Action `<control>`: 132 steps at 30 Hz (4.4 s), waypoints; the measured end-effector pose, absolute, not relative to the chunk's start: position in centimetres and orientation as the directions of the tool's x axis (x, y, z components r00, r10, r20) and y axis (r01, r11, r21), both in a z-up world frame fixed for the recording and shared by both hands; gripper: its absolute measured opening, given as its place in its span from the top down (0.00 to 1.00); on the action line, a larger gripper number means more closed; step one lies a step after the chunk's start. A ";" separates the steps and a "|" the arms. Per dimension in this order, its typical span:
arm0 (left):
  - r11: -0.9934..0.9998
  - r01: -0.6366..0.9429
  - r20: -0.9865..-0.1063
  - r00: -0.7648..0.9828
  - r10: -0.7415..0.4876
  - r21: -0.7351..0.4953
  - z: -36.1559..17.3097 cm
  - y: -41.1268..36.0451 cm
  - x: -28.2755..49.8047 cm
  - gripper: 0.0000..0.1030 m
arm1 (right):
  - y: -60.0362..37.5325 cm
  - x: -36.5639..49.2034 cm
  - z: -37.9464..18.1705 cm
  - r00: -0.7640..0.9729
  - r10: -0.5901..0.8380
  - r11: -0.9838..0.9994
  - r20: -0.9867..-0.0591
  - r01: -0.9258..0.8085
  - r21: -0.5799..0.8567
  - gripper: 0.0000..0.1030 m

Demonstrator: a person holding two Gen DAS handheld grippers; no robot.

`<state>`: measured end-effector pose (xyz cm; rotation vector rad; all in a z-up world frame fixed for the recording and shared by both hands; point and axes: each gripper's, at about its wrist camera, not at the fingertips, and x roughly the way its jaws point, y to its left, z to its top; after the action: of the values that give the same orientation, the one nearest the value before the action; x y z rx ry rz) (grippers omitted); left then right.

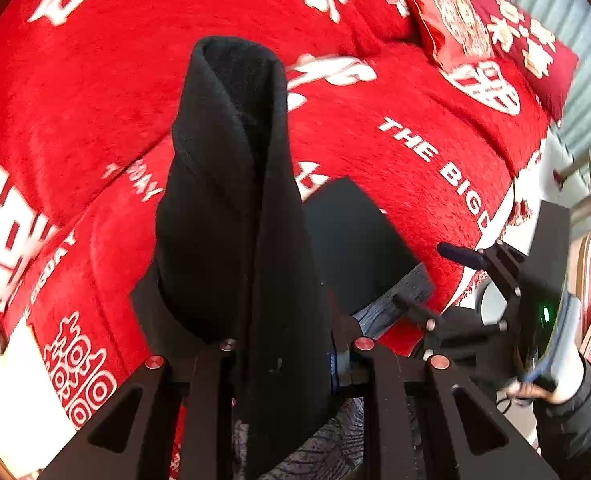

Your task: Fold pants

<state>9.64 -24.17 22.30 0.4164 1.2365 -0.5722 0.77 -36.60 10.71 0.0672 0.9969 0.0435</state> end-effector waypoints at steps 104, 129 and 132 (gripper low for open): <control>0.982 0.169 -0.919 0.366 -0.146 -0.089 10.8 -9.7 8.4 0.12 | -28.4 1.2 10.9 0.515 -0.056 0.981 -0.855 -0.132 -0.143 0.16; 0.971 0.148 -0.924 0.306 -0.227 -0.190 9.1 -5.3 4.3 0.01 | -28.4 -2.2 13.1 0.562 -0.015 0.990 -0.827 -0.110 -0.093 0.08; 0.971 0.136 -0.939 0.260 -0.225 -0.195 7.9 -5.5 4.2 0.01 | -28.7 -1.8 11.7 0.532 -0.010 0.992 -0.847 -0.100 -0.075 0.08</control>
<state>4.18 -5.54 7.86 -0.0799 1.2850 -0.2447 -1.76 -28.75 11.68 -0.1192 1.0094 0.0534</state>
